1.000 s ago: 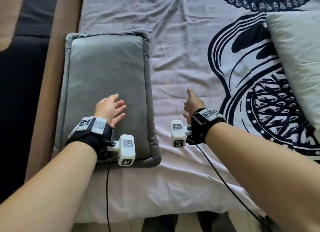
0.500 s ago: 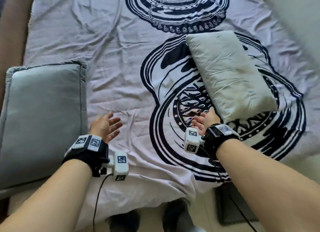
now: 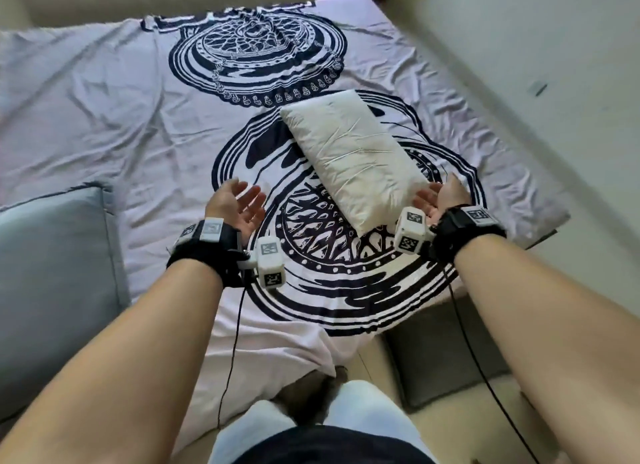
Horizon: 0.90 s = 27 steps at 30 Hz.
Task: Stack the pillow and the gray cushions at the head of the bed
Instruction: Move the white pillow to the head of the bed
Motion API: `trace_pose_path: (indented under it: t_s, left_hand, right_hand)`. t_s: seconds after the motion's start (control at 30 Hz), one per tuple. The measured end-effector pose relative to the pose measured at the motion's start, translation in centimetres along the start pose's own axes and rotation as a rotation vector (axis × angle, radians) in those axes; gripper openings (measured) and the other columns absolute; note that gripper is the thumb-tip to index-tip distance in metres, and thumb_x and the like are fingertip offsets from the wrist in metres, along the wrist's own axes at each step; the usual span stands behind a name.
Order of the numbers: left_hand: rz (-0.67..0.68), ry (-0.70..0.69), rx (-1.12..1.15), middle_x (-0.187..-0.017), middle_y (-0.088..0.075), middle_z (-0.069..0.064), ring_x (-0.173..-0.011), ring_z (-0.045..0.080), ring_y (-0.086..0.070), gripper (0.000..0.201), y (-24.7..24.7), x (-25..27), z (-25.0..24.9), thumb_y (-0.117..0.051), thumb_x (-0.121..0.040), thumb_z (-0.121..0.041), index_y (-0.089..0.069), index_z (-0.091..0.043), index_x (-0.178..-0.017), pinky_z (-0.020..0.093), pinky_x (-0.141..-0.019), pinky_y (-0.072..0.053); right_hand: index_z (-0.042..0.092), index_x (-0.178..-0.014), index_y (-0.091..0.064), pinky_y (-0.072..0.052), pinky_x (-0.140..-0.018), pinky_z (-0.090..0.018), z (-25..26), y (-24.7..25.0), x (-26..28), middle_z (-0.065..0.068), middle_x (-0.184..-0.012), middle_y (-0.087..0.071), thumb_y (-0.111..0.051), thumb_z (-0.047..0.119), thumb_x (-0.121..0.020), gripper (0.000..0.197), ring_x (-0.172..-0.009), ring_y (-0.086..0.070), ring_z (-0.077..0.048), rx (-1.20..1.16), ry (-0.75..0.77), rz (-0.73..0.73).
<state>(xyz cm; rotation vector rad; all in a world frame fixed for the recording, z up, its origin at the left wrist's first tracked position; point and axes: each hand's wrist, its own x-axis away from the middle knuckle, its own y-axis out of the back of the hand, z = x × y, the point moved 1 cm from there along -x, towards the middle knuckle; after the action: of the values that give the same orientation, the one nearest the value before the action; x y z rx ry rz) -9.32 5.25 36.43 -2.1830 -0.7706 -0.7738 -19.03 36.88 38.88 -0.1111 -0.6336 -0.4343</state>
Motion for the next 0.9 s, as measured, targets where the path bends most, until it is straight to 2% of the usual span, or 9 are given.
trace_pose_path:
  t_s: [0.13,0.23,0.3,0.37,0.43,0.53,0.63,0.8,0.9]
  left_hand:
    - [-0.014,0.013,-0.067,-0.090,-0.068,-0.001,-0.079,0.017,-0.065,0.019,-1.5,-1.1,0.4,-0.045,-0.098,-0.030,-0.054,-0.018,-0.087,0.029,-0.070,-0.046]
    - [-0.034,0.016,-0.109,-0.089,-0.067,-0.001,-0.077,0.016,-0.064,0.016,-3.3,-1.4,1.3,-0.046,-0.098,-0.026,-0.056,-0.017,-0.089,0.028,-0.069,-0.046]
    - [-0.080,-0.012,-0.165,-0.087,-0.067,0.000,-0.075,0.016,-0.063,0.013,-4.3,-2.0,2.0,-0.049,-0.097,-0.022,-0.060,-0.014,-0.099,0.028,-0.065,-0.046]
    - [-0.114,-0.031,-0.227,-0.085,-0.068,0.001,-0.071,0.015,-0.063,0.014,-5.7,-3.0,2.7,-0.052,-0.097,-0.020,-0.062,-0.013,-0.104,0.027,-0.062,-0.046]
    - [-0.120,-0.010,-0.257,-0.086,-0.068,0.002,-0.071,0.015,-0.063,0.015,-6.2,-4.1,3.9,-0.054,-0.098,-0.024,-0.063,-0.013,-0.096,0.027,-0.061,-0.046]
    - [-0.147,0.030,-0.257,-0.088,-0.069,0.001,-0.075,0.015,-0.064,0.016,-8.1,-7.5,6.4,-0.054,-0.097,-0.027,-0.063,-0.014,-0.102,0.027,-0.065,-0.047]
    - [-0.196,0.047,-0.262,-0.090,-0.069,0.001,-0.076,0.015,-0.065,0.019,-10.3,-11.3,8.3,-0.053,-0.096,-0.026,-0.062,-0.015,-0.108,0.027,-0.064,-0.048]
    - [-0.278,0.079,-0.294,-0.086,-0.065,0.001,-0.071,0.014,-0.062,0.011,-16.8,-20.0,13.3,-0.052,-0.096,-0.022,-0.059,-0.016,-0.089,0.026,-0.063,-0.044]
    - [-0.285,0.106,-0.347,-0.101,-0.066,0.006,-0.078,0.016,-0.062,0.014,-19.7,-24.0,16.7,-0.051,-0.098,-0.019,-0.060,-0.013,-0.106,0.027,-0.064,-0.046]
  right_hand:
    - [0.016,-0.087,-0.056,-0.049,-0.072,-0.033,-0.2,2.5,-0.5,-0.004,-0.086,-0.065,-0.040,0.050,-0.099,0.039,-0.073,-0.060,-0.020,0.056,0.020,-0.046]
    - [0.016,-0.085,-0.056,-0.049,-0.067,-0.031,1.0,4.1,-1.5,-0.004,-0.085,-0.063,-0.047,0.044,-0.096,0.032,-0.070,-0.059,-0.019,0.092,0.030,-0.074]
    - [0.014,-0.088,-0.059,-0.049,-0.062,-0.029,1.8,4.5,-2.9,-0.003,-0.084,-0.064,-0.051,0.040,-0.094,0.028,-0.069,-0.058,-0.018,0.148,0.044,-0.086]
    - [0.013,-0.094,-0.060,-0.051,-0.068,-0.032,3.0,4.4,-4.7,-0.003,-0.082,-0.064,-0.052,0.038,-0.094,0.026,-0.069,-0.058,-0.017,0.195,0.077,-0.082]
    - [0.013,-0.093,-0.061,-0.052,-0.075,-0.036,3.5,4.3,-7.0,-0.004,-0.086,-0.066,-0.053,0.035,-0.094,0.024,-0.075,-0.060,-0.018,0.255,0.103,-0.088]
    - [0.014,-0.085,-0.058,-0.052,-0.071,-0.036,5.1,3.8,-12.5,-0.007,-0.092,-0.068,-0.054,0.035,-0.093,0.022,-0.081,-0.062,-0.021,0.305,0.091,-0.088]
    - [0.014,-0.083,-0.056,-0.052,-0.069,-0.036,6.1,2.8,-18.6,-0.006,-0.089,-0.067,-0.053,0.034,-0.094,0.023,-0.079,-0.062,-0.021,0.319,0.071,-0.048]
    - [0.015,-0.078,-0.060,-0.045,-0.056,-0.029,6.5,0.9,-31.8,-0.005,-0.080,-0.064,-0.055,0.036,-0.087,0.023,-0.063,-0.055,-0.018,0.376,0.036,-0.004]
    - [0.010,-0.081,-0.064,-0.041,-0.056,-0.030,4.7,0.6,-39.5,-0.012,-0.091,-0.069,-0.053,0.039,-0.085,0.031,-0.067,-0.054,-0.024,0.550,0.042,-0.002]
